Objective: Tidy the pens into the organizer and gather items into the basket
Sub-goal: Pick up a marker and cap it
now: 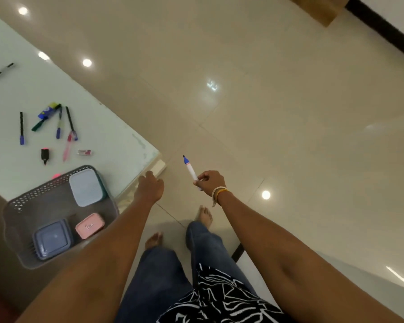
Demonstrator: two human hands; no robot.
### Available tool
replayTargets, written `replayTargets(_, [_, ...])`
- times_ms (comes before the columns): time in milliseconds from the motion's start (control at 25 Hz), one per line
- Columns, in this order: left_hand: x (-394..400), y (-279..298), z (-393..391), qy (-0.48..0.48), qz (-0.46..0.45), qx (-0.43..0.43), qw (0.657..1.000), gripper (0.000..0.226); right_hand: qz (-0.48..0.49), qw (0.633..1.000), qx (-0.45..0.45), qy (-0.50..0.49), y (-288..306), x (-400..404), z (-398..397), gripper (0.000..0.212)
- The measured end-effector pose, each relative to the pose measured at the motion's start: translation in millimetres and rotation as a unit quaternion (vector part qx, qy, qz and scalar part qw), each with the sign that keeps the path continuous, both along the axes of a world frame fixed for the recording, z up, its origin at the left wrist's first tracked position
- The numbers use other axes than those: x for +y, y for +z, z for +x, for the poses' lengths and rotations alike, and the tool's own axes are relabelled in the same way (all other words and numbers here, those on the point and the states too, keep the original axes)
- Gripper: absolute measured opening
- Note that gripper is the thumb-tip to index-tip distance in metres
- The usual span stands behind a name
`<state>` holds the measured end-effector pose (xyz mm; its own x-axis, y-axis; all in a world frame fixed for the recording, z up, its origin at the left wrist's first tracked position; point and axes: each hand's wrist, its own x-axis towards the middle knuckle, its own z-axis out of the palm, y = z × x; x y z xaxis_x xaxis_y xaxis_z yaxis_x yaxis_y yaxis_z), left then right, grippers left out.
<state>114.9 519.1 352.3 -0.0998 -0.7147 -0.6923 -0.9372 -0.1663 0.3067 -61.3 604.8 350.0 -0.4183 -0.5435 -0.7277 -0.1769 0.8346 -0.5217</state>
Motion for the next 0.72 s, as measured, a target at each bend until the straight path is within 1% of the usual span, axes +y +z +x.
replayTargets(80, [-5.9,5.0,-9.3,0.05,0.003,0.0,0.999,0.047,0.004,1.0,0.005,0.028,4.6,-17.1,-22.4,0.022])
replayTargets(200, [-14.4,7.1,-21.2,0.087,-0.003,0.005,0.996,0.049,0.012,0.998,0.016,0.064,6.3,-48.7,-46.4,0.022])
replayTargets(320, [-30.4,4.4,-26.8,0.132,-0.014,0.01,0.991,0.047,0.021,0.995,0.018,0.099,5.3,-81.0,-55.4,0.022])
replayTargets(520, [-80.4,-1.6,-22.3,0.206,-0.015,0.007,0.978,0.046,0.032,0.979,0.004,0.204,1.0,-158.5,-45.5,0.023])
replayTargets(720, [-145.2,-7.8,-3.8,0.291,-0.002,0.037,0.956,0.047,0.046,0.954,-0.008,0.296,6.2,-250.7,-9.9,0.023])
